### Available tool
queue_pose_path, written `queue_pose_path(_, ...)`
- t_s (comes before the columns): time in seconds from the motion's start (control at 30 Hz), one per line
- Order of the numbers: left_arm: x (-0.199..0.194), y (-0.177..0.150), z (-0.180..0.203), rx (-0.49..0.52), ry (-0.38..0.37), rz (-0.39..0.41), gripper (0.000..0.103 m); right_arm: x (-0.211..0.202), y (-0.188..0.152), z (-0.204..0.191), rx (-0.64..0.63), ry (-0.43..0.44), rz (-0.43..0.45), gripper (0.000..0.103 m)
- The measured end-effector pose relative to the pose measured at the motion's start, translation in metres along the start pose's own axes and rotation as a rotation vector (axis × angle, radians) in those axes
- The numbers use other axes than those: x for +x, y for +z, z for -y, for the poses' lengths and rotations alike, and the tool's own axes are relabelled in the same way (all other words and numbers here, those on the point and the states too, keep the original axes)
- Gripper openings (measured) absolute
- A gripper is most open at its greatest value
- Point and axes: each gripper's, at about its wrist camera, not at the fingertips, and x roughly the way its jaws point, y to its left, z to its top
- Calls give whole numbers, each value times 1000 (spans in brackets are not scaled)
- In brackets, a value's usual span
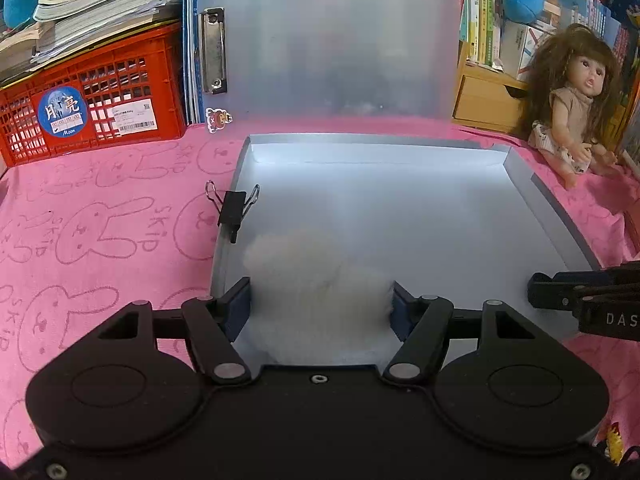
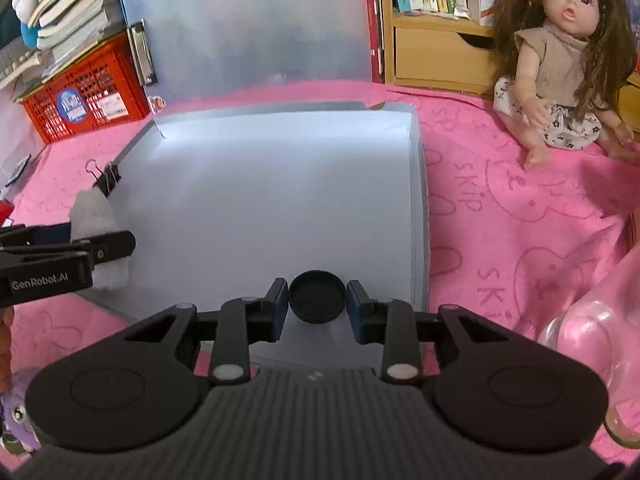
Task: Organize objects
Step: 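Carry the white plush into the white box tray and open the left gripper, then move the left gripper back to the green-checked cloth bundle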
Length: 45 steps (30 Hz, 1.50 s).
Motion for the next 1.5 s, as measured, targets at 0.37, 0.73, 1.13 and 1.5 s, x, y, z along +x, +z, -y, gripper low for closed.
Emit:
queue_pose_path(0.37, 2, -2, 4, 12, -2, -8, 68, -2, -1, -3, -12, -9, 11, 39)
queue_pose_path(0.73, -33, 1, -12, -40, -92, 41, 87, -37, -4, -6, -41, -18, 147, 65)
queue_pose_path(1.13, -112, -43, -10, 32, -134, 195, 91, -108, -66, -24, -166, 17, 331, 77)
queue_pose_path(1.5, -148, -108, -22, 44, -110, 251, 92, -137, -138, -33, -234, 25, 389, 82)
